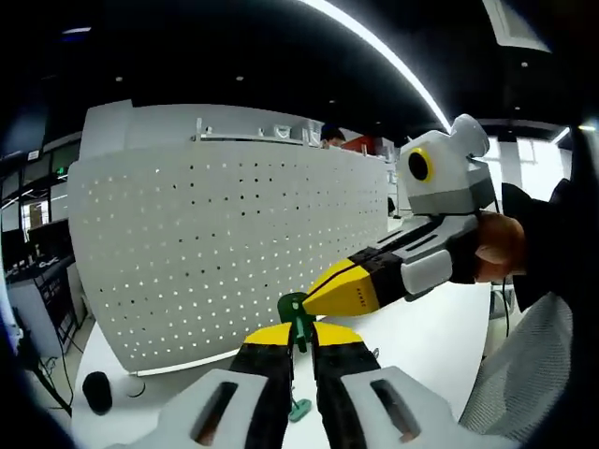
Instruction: Insert the hook assembly into the mounting plate slot until the hook locks in place.
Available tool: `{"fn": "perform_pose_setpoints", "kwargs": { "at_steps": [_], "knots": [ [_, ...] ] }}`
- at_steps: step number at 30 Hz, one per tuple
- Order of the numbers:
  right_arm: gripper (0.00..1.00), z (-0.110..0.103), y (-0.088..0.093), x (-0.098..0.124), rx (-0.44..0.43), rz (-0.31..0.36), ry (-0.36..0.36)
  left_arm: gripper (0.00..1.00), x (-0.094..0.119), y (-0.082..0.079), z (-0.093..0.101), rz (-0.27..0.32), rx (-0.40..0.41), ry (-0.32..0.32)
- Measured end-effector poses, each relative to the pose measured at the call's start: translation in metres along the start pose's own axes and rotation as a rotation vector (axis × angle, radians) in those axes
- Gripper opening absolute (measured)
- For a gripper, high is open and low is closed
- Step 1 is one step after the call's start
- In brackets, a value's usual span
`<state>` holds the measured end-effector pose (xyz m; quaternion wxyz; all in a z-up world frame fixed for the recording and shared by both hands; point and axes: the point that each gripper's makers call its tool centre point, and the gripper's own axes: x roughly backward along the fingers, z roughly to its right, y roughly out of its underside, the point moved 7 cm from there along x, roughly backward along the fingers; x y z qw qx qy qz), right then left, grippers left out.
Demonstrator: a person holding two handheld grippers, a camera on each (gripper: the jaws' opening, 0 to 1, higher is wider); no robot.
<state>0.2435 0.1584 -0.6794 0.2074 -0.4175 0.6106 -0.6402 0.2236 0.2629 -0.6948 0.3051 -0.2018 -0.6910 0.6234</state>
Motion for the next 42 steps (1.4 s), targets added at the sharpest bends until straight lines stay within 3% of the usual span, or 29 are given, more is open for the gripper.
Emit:
{"fn": "perform_pose_setpoints", "kwargs": {
  "at_steps": [17,25,28,34,42],
  "knots": [
    [0.02,-0.005,-0.003,0.0,0.025,-0.011,0.001,0.03,0.002,-0.001,-0.003,0.009,0.026,-0.005],
    [0.07,-0.006,-0.008,0.007,0.043,0.024,0.008,0.03,0.002,-0.005,-0.008,0.02,0.047,-0.017],
    [0.09,-0.002,-0.01,0.017,0.082,0.041,0.046,0.03,0.004,-0.01,-0.019,0.029,0.064,-0.047],
    [0.15,0.013,-0.005,0.038,0.064,0.064,0.12,0.03,0.006,-0.026,-0.054,0.044,0.066,-0.143],
    [0.24,0.041,0.002,0.076,0.041,0.098,0.266,0.03,0.002,-0.062,-0.108,0.102,0.053,-0.274]
  ]
}}
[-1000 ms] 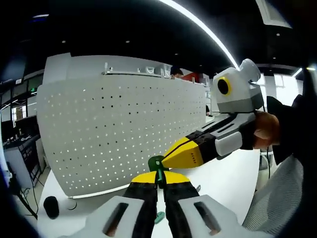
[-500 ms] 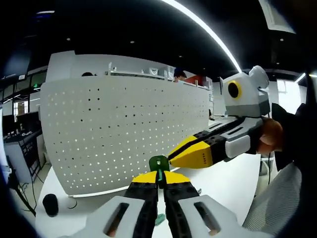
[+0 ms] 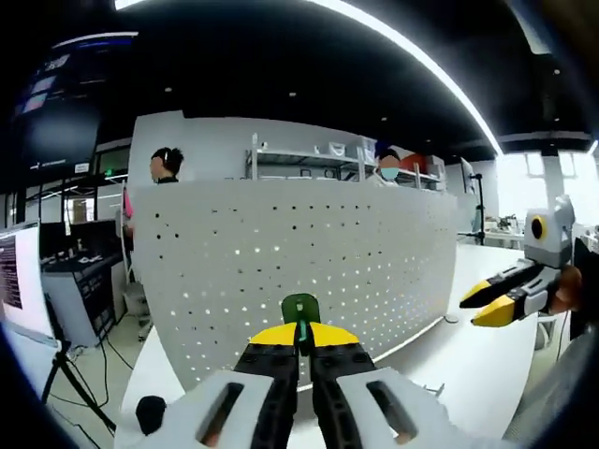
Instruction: Insert the hook assembly into the mounting plate slot until the hook locks in place.
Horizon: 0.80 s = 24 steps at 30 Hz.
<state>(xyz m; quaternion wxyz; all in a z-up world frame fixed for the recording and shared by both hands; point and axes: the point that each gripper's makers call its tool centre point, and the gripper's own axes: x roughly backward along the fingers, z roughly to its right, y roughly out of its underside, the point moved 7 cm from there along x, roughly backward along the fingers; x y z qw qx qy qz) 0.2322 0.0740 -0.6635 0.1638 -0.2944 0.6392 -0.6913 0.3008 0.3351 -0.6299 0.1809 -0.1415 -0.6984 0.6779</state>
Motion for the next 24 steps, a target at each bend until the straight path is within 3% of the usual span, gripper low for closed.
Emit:
{"fn": "perform_pose_setpoints", "kwargs": {
  "at_steps": [10,14,23,24],
  "knots": [
    [0.41,0.028,0.0,0.022,0.026,0.026,0.128,0.03,-0.03,-0.035,-0.03,0.057,-0.016,-0.075],
    [0.62,0.036,-0.003,0.027,0.044,0.057,0.192,0.03,-0.035,-0.046,-0.035,0.071,-0.017,-0.099],
    [0.96,0.041,-0.006,0.03,0.035,0.123,0.247,0.03,-0.057,-0.058,-0.046,0.071,-0.03,-0.125],
    [0.96,0.041,-0.006,0.03,0.033,0.127,0.243,0.03,-0.06,-0.059,-0.048,0.069,-0.036,-0.128]
  ]
}}
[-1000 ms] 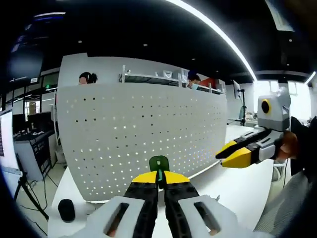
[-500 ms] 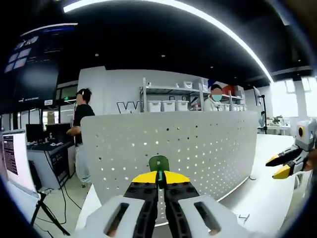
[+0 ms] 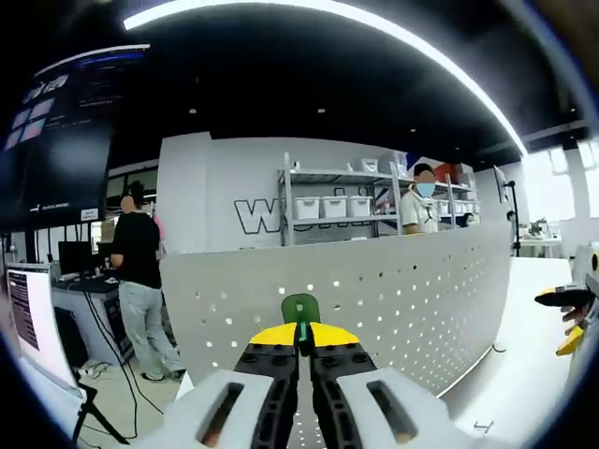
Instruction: Insert the hook assembly into the mounting plate slot until the hook locks in place.
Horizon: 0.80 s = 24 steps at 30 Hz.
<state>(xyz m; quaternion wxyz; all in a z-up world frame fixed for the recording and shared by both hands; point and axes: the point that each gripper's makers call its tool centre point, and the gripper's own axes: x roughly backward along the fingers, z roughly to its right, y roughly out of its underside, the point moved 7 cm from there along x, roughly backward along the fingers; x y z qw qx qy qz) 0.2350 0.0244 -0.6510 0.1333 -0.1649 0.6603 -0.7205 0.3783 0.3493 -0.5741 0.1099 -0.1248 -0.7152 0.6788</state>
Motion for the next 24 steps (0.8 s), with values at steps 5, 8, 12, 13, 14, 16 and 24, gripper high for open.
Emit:
{"fn": "perform_pose_setpoints", "kwargs": {
  "at_steps": [5,8,12,13,14,16,24],
  "knots": [
    [1.0,-0.002,0.0,0.002,0.026,-0.005,-0.014,0.03,-0.011,-0.001,-0.005,-0.008,-0.02,-0.022],
    [1.0,-0.003,0.0,0.002,0.039,0.0,-0.015,0.03,-0.017,-0.001,-0.007,-0.016,-0.055,-0.043],
    [1.0,-0.005,0.002,0.001,0.037,-0.002,-0.025,0.03,-0.024,-0.002,-0.005,-0.021,-0.086,-0.051],
    [1.0,-0.005,0.002,0.001,0.039,-0.001,-0.025,0.03,-0.026,-0.002,-0.005,-0.023,-0.091,-0.055],
    [1.0,-0.005,0.002,0.001,0.04,-0.001,-0.027,0.03,-0.027,-0.002,-0.006,-0.028,-0.104,-0.061],
    [1.0,-0.005,0.003,0.001,0.036,-0.003,-0.03,0.03,-0.029,-0.002,-0.006,-0.027,-0.104,-0.065],
    [0.98,-0.007,0.005,0.0,0.03,-0.012,-0.038,0.03,-0.033,0.001,-0.008,-0.046,-0.129,-0.072]
  ]
}}
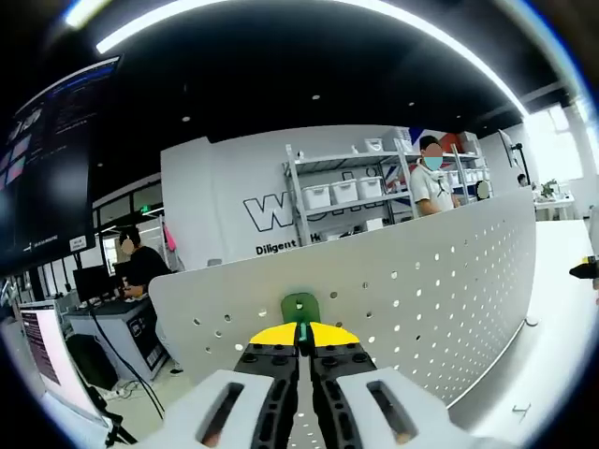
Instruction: Insert the hook assembly into the mounting plate slot until the hook locks in place.
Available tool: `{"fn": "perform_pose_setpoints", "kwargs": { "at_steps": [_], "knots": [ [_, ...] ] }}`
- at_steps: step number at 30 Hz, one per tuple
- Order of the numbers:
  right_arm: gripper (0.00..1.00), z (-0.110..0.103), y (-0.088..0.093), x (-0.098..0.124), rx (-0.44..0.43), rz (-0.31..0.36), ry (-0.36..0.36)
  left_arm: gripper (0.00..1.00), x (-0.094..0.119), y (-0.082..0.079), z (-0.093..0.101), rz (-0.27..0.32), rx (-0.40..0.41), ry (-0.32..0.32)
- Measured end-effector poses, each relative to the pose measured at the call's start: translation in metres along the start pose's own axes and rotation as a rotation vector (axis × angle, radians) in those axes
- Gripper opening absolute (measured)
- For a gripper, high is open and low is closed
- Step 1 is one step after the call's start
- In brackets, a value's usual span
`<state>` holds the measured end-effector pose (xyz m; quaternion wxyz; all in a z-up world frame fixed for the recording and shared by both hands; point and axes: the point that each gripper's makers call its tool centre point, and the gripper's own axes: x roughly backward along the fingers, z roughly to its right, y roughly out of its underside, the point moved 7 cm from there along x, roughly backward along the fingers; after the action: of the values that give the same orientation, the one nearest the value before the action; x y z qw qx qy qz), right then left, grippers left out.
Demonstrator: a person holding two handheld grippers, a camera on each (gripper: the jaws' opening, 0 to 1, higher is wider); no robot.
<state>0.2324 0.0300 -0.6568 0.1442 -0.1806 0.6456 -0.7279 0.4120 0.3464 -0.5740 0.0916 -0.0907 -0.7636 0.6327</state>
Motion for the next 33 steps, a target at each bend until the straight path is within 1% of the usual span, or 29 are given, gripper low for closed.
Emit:
{"fn": "perform_pose_setpoints", "kwargs": {
  "at_steps": [7,11,13,17,18,19,20,22,23,24,26,28,29,31,33],
  "knots": [
    [0.96,-0.0002,-0.0001,-0.0005,0.002,-0.003,-0.002,0.03,-0.0006,0.0001,0.0002,0.003,-0.012,-0.004],
    [0.94,-0.0008,0.0002,-0.0002,0.004,-0.003,-0.004,0.03,-0.0016,0.0,0.0013,0.005,-0.057,-0.013],
    [0.93,-0.0015,0.0004,0.0001,0.006,0.0,-0.007,0.03,-0.0014,-0.0004,0.0017,0.003,-0.138,-0.019],
    [0.93,-0.0019,0.0022,0.0006,0.001,-0.005,-0.01,0.04,-0.0029,-0.0002,0.0044,-0.011,-0.223,-0.029],
    [0.93,-0.0017,0.0022,0.0007,-0.002,-0.004,-0.01,0.04,-0.0035,-0.0008,0.0047,-0.022,-0.266,-0.031],
    [0.92,-0.0017,0.002,0.0009,-0.004,-0.003,-0.01,0.04,-0.0049,0.0008,0.0066,-0.044,-0.275,-0.02],
    [0.92,-0.0016,0.002,0.0009,-0.005,-0.003,-0.011,0.04,-0.0049,0.002,0.0061,-0.058,-0.295,-0.036],
    [0.92,-0.0022,0.0023,0.0011,-0.006,-0.006,-0.012,0.04,-0.0062,0.0009,0.0057,-0.036,-0.281,-0.033],
    [0.92,-0.0022,0.0025,0.0013,-0.006,-0.006,-0.012,0.05,-0.0064,0.002,0.0051,-0.036,-0.21,-0.028],
    [0.91,-0.0021,0.0028,0.0016,-0.007,-0.005,-0.012,0.05,-0.0066,0.0018,0.003,-0.035,-0.217,-0.027],
    [0.91,-0.0018,0.0036,0.0021,-0.007,-0.009,-0.012,0.05,-0.0071,0.0027,0.0027,-0.028,-0.195,-0.026],
    [0.9,-0.0007,0.0049,0.0029,-0.005,-0.012,-0.01,0.05,-0.008,0.0057,0.0021,-0.025,-0.107,-0.014],
    [0.9,0.0002,0.0053,0.0033,-0.005,-0.013,-0.008,0.06,-0.0079,0.0063,0.0015,-0.02,-0.087,-0.008],
    [0.89,0.0019,0.0059,0.0038,-0.009,-0.014,-0.005,0.07,-0.008,0.0076,0.0002,-0.022,-0.098,-0.007],
    [0.88,0.0025,0.006,0.0042,-0.011,-0.014,-0.004,0.09,-0.0076,0.0076,0.0009,-0.016,-0.089,0.001]
  ]
}}
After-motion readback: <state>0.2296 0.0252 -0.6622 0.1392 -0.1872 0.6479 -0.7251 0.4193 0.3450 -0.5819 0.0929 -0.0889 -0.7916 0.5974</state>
